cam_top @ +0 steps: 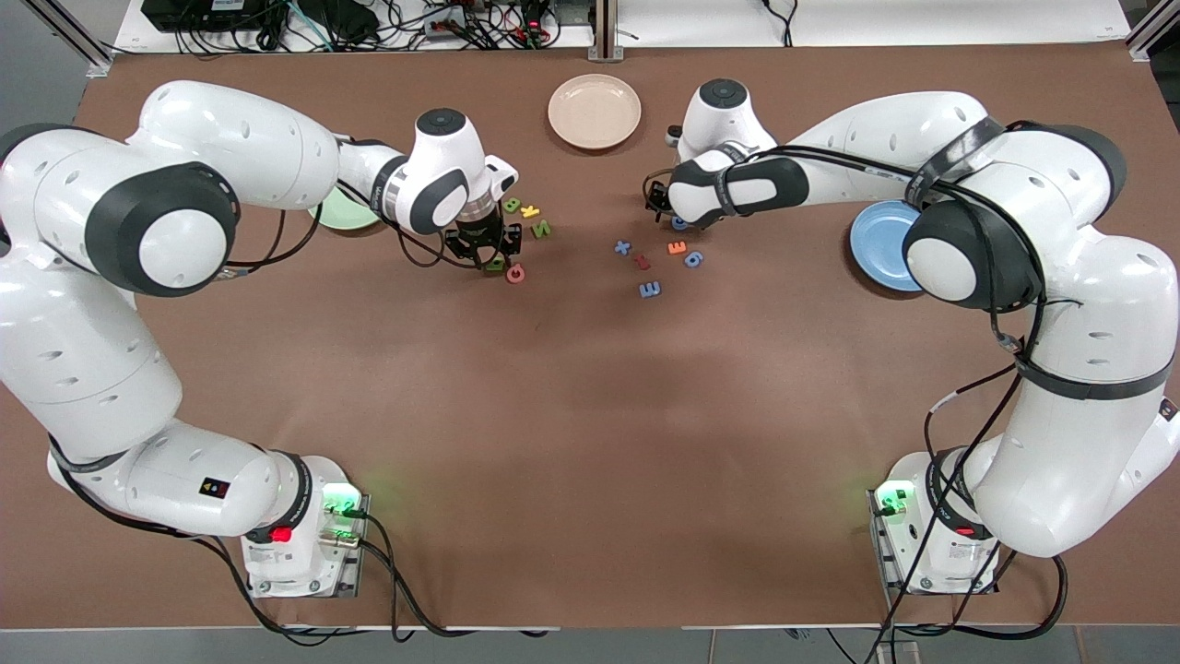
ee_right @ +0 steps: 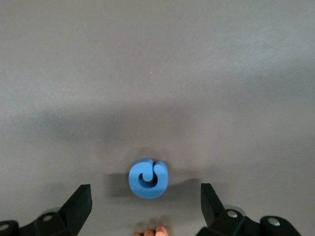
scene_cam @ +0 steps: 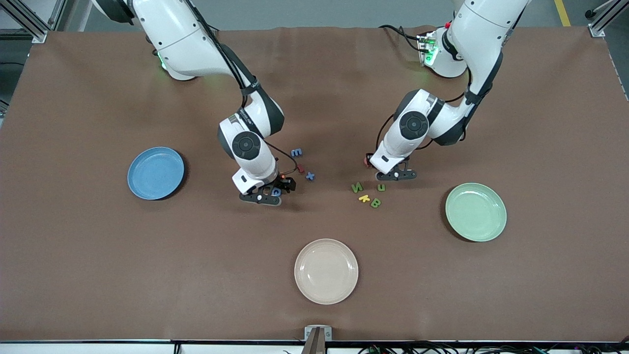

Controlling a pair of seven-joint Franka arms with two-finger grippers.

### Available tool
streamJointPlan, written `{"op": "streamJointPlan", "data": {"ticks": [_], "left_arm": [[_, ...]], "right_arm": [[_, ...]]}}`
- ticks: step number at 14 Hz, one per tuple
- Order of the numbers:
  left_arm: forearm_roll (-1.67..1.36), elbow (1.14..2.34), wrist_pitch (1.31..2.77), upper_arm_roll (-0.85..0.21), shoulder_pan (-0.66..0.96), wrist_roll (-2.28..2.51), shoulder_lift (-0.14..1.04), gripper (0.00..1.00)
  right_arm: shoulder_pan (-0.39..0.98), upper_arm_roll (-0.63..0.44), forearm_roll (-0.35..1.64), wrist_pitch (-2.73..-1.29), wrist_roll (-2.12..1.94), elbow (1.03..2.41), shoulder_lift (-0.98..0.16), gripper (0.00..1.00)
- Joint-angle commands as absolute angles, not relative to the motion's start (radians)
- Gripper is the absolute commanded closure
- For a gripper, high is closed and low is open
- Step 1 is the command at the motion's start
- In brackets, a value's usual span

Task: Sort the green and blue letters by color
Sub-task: 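Grasp the blue c with the right gripper while the left grasps green d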

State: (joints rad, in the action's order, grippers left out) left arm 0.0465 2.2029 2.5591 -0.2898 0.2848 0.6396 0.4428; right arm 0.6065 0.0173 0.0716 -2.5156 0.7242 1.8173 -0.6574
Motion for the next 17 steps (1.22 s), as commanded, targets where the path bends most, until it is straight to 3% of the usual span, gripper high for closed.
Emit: {"op": "streamJointPlan", "data": {"ticks": [1,3,8,12,15,16,17], "left_arm": [[0.089,2.186,2.569,-0.287,0.281,0.672,0.466,0.42],[0.09,2.186,2.569,-0.287,0.282,0.676,0.466,0.42],[0.095,2.187,2.569,-0.288,0.285,0.678,0.468,0.47],[0.097,2.187,2.568,-0.288,0.29,0.678,0.468,0.59],[0.095,2.175,2.568,-0.288,0.293,0.678,0.485,0.63],[0.097,2.172,2.568,-0.288,0.291,0.678,0.491,0.67],[0.098,2.169,2.568,-0.288,0.29,0.678,0.492,0.81]], "right_arm": [[0.626,0.009,0.051,-2.534,0.765,1.822,-0.667,0.04],[0.627,0.009,0.051,-2.533,0.765,1.822,-0.669,0.08],[0.62,0.009,0.051,-2.522,0.758,1.816,-0.669,0.31],[0.612,0.009,0.049,-2.519,0.747,1.815,-0.669,0.5],[0.607,0.009,0.049,-2.517,0.744,1.813,-0.669,0.77],[0.607,0.009,0.051,-2.516,0.744,1.81,-0.667,0.88],[0.606,0.008,0.051,-2.502,0.744,1.806,-0.666,0.96]]}}
